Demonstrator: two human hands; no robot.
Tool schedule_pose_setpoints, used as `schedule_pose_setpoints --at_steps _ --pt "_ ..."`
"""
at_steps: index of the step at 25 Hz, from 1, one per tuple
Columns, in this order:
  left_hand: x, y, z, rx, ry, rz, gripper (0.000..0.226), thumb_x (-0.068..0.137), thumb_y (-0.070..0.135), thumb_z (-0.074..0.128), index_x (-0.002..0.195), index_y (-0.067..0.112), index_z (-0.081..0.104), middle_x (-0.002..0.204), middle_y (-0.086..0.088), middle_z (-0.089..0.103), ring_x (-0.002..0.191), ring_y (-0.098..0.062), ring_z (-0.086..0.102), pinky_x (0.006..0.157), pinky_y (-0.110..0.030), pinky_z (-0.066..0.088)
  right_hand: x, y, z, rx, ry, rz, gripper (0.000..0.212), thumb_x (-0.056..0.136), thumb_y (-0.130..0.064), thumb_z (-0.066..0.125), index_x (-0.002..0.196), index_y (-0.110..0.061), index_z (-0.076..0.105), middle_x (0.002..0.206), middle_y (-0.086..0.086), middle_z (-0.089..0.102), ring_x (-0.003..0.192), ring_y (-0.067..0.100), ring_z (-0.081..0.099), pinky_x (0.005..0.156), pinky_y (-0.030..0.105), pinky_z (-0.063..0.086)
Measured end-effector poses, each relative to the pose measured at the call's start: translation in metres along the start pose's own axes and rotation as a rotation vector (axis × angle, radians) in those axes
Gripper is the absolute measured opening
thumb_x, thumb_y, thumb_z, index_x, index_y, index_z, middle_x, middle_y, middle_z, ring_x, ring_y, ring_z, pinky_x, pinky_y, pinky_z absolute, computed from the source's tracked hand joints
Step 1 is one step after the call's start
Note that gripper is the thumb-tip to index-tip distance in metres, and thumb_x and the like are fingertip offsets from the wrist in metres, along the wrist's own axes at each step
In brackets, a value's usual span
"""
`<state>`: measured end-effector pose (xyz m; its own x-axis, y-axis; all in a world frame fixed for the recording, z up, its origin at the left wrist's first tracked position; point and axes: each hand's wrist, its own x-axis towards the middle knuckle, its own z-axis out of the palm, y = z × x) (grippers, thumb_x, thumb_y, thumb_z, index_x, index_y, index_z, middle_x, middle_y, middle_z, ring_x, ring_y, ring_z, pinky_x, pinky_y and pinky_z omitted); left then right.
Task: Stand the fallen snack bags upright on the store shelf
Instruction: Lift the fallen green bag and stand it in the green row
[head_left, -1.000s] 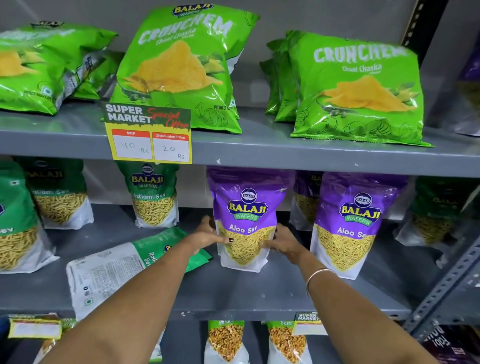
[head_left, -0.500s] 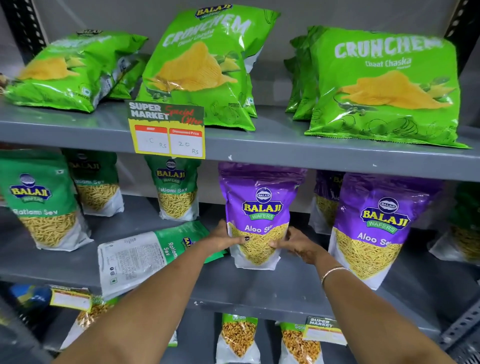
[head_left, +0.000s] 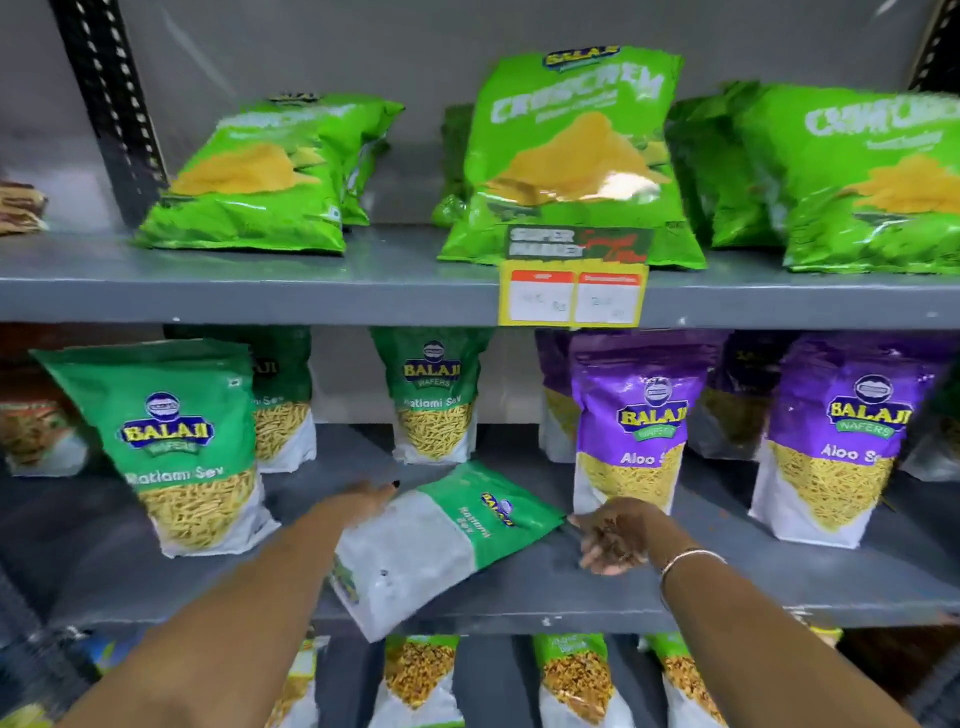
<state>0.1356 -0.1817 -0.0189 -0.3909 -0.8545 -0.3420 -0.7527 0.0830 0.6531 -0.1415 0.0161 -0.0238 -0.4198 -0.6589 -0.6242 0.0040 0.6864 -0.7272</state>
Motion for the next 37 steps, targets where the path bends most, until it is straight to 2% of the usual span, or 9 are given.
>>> schedule_pose_setpoints --at_steps 3,9,14,18,20,24,28,33,37 --pt "-0.008 -0.008 -0.009 -0.011 -0.129 0.018 0.017 0.097 0.020 0.039 0.089 0.015 0.053 0.076 -0.005 0.046 0.062 -0.014 0.042 0.056 -0.020 0.031 0.001 -0.007 0.079 0.244 0.003 -0.013 0.028 0.083 -0.037 0.059 0.075 -0.011 0.052 0.061 0.009 0.053 0.035 0.017 0.054 0.040 0.021 0.047" --pt "-0.003 -0.018 -0.020 -0.102 -0.289 0.011 0.064 0.068 0.059 0.065 0.109 0.009 0.058 0.116 -0.009 0.062 0.111 -0.026 0.060 0.100 -0.033 0.047 -0.013 -0.027 0.133 0.594 0.100 -0.040 0.017 0.086 -0.029 0.060 0.078 -0.014 0.055 0.037 0.000 0.065 0.030 0.015 0.061 0.032 0.026 0.051" --pt "-0.022 -0.015 -0.035 -0.118 -0.400 0.028 0.062 0.052 0.059 0.075 0.088 0.010 0.061 0.084 -0.006 0.063 0.075 -0.019 0.056 0.072 -0.030 0.047 -0.040 -0.051 0.130 0.592 0.130 -0.118 0.011 0.082 -0.017 0.065 0.088 -0.013 0.057 0.065 0.003 0.068 0.032 0.014 0.062 0.034 0.025 0.052" --pt "-0.036 0.003 -0.056 -0.136 -0.385 0.043 0.034 0.072 0.035 0.074 0.072 0.015 0.047 0.069 -0.002 0.048 0.064 -0.014 0.042 0.068 -0.028 0.036 -0.069 -0.089 0.125 0.487 0.182 -0.287 0.047 0.075 -0.008 0.072 0.119 0.000 0.056 0.130 0.011 0.056 0.101 0.033 0.063 0.096 0.050 0.050" --pt "-0.036 0.008 -0.062 -0.145 -0.338 0.091 0.037 0.070 0.033 0.077 0.084 0.012 0.050 0.084 -0.003 0.056 0.077 -0.016 0.051 0.076 -0.030 0.038 -0.076 -0.111 0.122 0.446 0.277 -0.387 0.059 0.072 -0.001 0.074 0.125 0.011 0.048 0.127 0.015 0.053 0.116 0.031 0.053 0.104 0.054 0.041" --pt "-0.026 0.007 -0.057 -0.215 -0.133 0.189 0.067 0.060 0.022 0.085 0.117 0.000 0.057 0.119 -0.010 0.064 0.107 -0.021 0.057 0.090 -0.027 0.045 -0.066 -0.139 0.126 0.366 0.353 -0.515 0.038 0.059 0.003 0.082 0.088 -0.002 0.057 0.099 0.020 0.067 0.087 0.031 0.067 0.072 0.046 0.057" --pt "-0.016 -0.003 -0.038 -0.282 0.104 0.181 0.065 0.055 0.020 0.087 0.113 0.001 0.063 0.118 -0.016 0.068 0.108 -0.028 0.063 0.087 -0.032 0.051 -0.057 -0.143 0.141 0.180 0.476 -0.661 0.036 0.061 0.004 0.080 0.089 -0.001 0.057 0.094 0.010 0.059 0.079 0.020 0.057 0.051 0.010 0.047" --pt "-0.005 -0.008 -0.039 -0.327 0.020 0.208 0.067 0.058 0.012 0.085 0.119 0.004 0.059 0.122 -0.013 0.066 0.112 -0.027 0.062 0.098 -0.035 0.049 -0.036 -0.135 0.134 0.155 0.498 -0.701 0.053 0.069 -0.005 0.078 0.112 0.008 0.051 0.100 0.009 0.060 0.092 0.018 0.057 0.060 0.012 0.046" --pt "-0.008 -0.011 -0.050 -0.206 -0.103 0.210 0.040 0.074 0.003 0.064 0.114 0.001 0.058 0.108 -0.008 0.063 0.107 -0.025 0.060 0.080 -0.027 0.045 -0.025 -0.126 0.133 0.065 0.360 -0.382 0.066 0.070 -0.047 0.072 0.105 -0.001 0.042 0.089 0.010 0.057 0.060 0.020 0.059 0.042 0.024 0.047"
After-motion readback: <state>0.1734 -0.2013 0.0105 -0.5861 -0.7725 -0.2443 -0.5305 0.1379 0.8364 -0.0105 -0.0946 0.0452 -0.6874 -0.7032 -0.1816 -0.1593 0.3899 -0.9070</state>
